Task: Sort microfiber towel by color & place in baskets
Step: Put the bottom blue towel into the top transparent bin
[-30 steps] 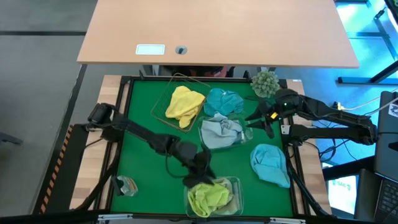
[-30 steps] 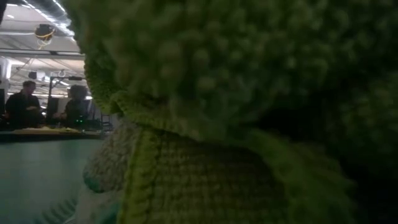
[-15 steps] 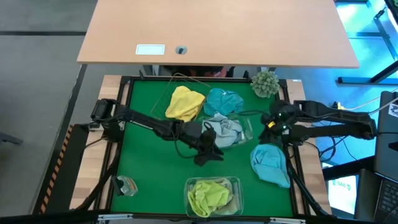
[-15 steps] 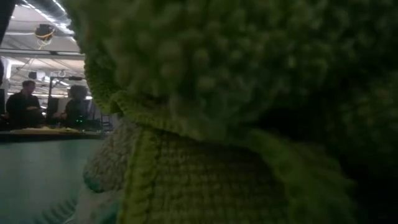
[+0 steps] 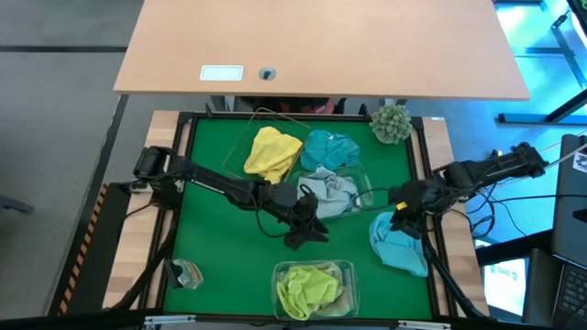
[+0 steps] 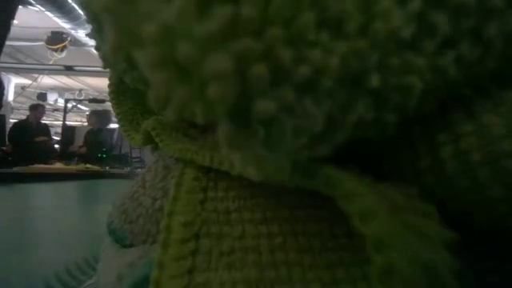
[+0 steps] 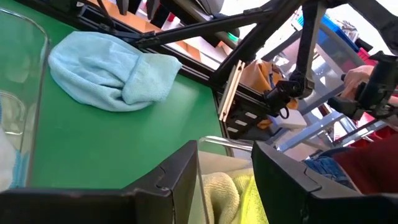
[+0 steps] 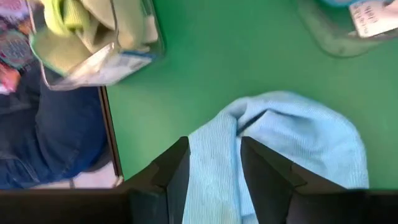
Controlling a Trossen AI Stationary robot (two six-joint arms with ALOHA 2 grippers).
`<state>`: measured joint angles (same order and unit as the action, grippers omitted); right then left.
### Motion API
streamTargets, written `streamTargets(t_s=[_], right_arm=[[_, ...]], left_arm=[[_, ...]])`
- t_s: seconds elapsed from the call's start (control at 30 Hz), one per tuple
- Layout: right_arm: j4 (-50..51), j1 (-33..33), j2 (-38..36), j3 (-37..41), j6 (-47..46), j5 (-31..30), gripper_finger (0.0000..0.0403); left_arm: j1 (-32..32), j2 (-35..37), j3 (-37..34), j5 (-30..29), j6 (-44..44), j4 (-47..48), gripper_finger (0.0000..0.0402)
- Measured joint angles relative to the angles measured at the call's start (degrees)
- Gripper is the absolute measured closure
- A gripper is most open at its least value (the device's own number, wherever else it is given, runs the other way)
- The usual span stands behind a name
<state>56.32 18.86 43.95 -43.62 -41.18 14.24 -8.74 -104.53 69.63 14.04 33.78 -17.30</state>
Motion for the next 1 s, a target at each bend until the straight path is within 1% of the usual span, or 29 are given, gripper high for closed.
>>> streamTargets(t_s=[0.13, 0.23, 0.43, 0.63, 0.8, 1.0], right_arm=[[-0.42, 6.35, 2.02, 0.04, -3.52, -2.25, 0.0258], [-0.42, 10.49, 3.84, 0.07, -4.05, -3.24, 0.0258], [-0.47, 15.85, 10.09, 0.07, -4.07, -6.22, 0.0258], [-0.51, 16.80, 16.61, 0.09, -3.65, -6.33, 0.0258], [-0.49, 16.78, 21.62, 0.09, -3.35, -9.28, 0.0258], [-0.51, 16.78, 27.12, 0.09, -1.84, -9.38, 0.0258]], left_arm=[[-0.08, 0.00, 0.00, -0.06, 0.00, 0.04, 0.0254], [-0.06, 0.00, 0.00, -0.17, 0.00, 0.04, 0.0254], [-0.06, 0.00, 0.00, -2.97, 0.00, 0.08, 0.0254], [-0.08, 0.00, 0.00, -2.99, 0.00, 0.08, 0.0254], [-0.06, 0.00, 0.00, -3.01, 0.00, 0.08, 0.0254], [-0.08, 0.00, 0.00, -3.02, 0.00, 0.08, 0.0254]])
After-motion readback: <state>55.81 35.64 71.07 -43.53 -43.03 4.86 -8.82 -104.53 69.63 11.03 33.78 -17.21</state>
